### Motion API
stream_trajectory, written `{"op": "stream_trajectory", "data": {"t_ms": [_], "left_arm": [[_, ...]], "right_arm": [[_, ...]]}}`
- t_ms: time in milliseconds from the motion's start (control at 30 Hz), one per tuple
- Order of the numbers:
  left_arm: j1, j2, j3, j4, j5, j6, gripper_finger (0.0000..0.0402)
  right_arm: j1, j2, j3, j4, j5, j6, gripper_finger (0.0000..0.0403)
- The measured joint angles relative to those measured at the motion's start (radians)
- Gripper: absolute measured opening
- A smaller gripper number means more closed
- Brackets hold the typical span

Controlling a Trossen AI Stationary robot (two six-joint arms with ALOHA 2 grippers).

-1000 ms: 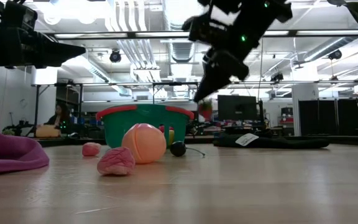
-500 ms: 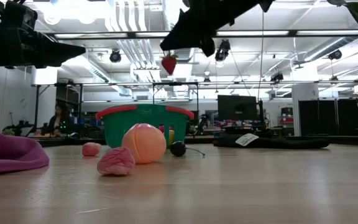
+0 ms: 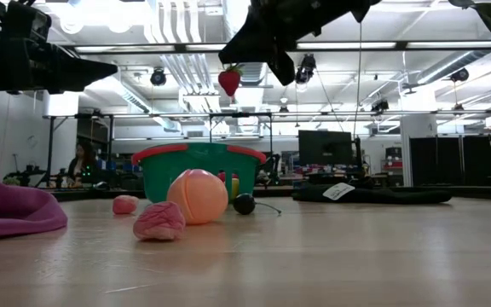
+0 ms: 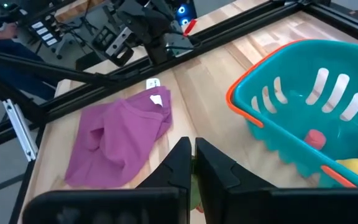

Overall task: Pick and placing Produce into tupperware
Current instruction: Put the red strawberry into the basket

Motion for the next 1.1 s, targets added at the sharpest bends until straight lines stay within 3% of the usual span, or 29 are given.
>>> {"op": "stream_trajectory", "data": {"t_ms": [400,800,1100], "left_arm": [[0.0,-0.001,0.0,0.0,0.0,0.0,0.0002],[0.0,-0.001,0.0,0.0,0.0,0.0,0.0002],[0.0,-0.001,0.0,0.0,-0.001,0.007,0.0002]], "right_arm": [[-0.003,0.0,0.0,0.0,0.008,-0.023,0.0008],[-0.04,0.003,-0.001,0.021,0.177,-0.113,0.0008],[-0.119,0.018,-0.001,0.122,0.2,-0.147,0.0008]]}}
